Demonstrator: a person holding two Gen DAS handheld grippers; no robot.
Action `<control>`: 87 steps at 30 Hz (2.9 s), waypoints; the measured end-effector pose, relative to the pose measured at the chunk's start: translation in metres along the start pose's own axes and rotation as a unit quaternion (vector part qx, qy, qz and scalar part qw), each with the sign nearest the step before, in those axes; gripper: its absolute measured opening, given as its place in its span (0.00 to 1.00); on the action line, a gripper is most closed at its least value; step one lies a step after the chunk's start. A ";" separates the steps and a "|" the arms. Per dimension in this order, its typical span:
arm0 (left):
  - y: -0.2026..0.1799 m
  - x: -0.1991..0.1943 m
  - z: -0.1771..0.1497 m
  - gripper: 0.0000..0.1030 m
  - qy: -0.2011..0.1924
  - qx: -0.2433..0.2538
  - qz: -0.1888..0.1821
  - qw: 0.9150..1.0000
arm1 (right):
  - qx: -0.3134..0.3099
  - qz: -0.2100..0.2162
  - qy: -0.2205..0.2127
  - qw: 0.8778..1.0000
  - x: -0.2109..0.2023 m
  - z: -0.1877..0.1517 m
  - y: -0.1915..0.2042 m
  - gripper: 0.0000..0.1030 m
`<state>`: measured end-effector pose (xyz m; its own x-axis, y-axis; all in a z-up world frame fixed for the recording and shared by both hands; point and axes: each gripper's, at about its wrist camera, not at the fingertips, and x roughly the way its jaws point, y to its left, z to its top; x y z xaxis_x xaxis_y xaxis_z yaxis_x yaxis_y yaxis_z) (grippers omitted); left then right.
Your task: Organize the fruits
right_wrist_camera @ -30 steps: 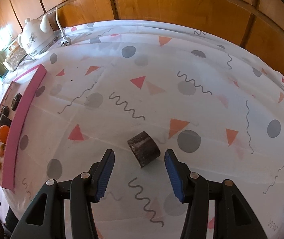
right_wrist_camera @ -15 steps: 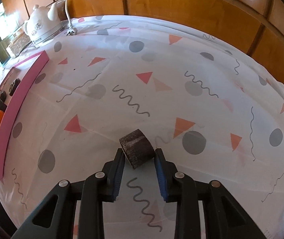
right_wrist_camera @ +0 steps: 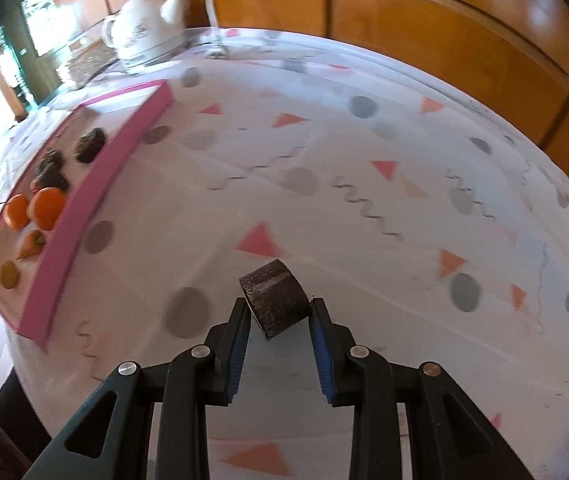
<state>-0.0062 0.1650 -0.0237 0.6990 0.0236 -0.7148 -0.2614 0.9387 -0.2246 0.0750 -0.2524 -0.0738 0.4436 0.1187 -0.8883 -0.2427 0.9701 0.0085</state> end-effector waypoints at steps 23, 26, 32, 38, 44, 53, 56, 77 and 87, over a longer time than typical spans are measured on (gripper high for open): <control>0.016 0.017 -0.002 0.76 0.016 -0.016 0.014 1.000 | -0.052 0.134 -0.063 0.988 -0.009 0.075 0.131 0.29; 0.016 0.019 -0.002 0.76 0.018 -0.014 0.015 1.000 | -0.061 0.128 -0.055 0.988 0.003 0.086 0.144 0.29; 0.017 0.022 -0.004 0.76 0.024 -0.014 0.017 0.999 | -0.073 0.098 -0.043 0.992 0.027 0.098 0.159 0.30; 0.010 0.019 -0.004 0.78 0.017 0.001 0.015 1.000 | -0.062 0.086 -0.048 0.993 0.035 0.098 0.159 0.36; -0.001 0.011 -0.002 0.84 0.001 0.021 0.011 1.000 | -0.048 0.086 -0.064 0.993 0.019 0.085 0.154 0.36; -0.023 -0.012 -0.002 0.96 -0.039 0.060 0.001 0.997 | -0.027 0.060 -0.103 0.993 -0.017 0.054 0.158 0.50; -0.032 -0.019 -0.002 0.98 -0.051 0.074 -0.004 0.996 | -0.017 0.046 -0.113 0.992 -0.027 0.041 0.160 0.51; -0.060 -0.035 -0.005 1.00 -0.092 0.129 0.028 0.987 | 0.014 -0.006 -0.141 0.990 -0.046 0.001 0.158 0.53; -0.062 -0.036 -0.005 1.00 -0.103 0.134 0.044 0.985 | 0.006 -0.005 -0.146 0.989 -0.049 0.001 0.162 0.53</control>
<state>-0.0184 0.1045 0.0130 0.8081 0.1531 -0.5689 -0.1622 0.9861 0.0349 0.0149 -0.1007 -0.0290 0.6771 0.1631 -0.7176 -0.2269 0.9739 0.0073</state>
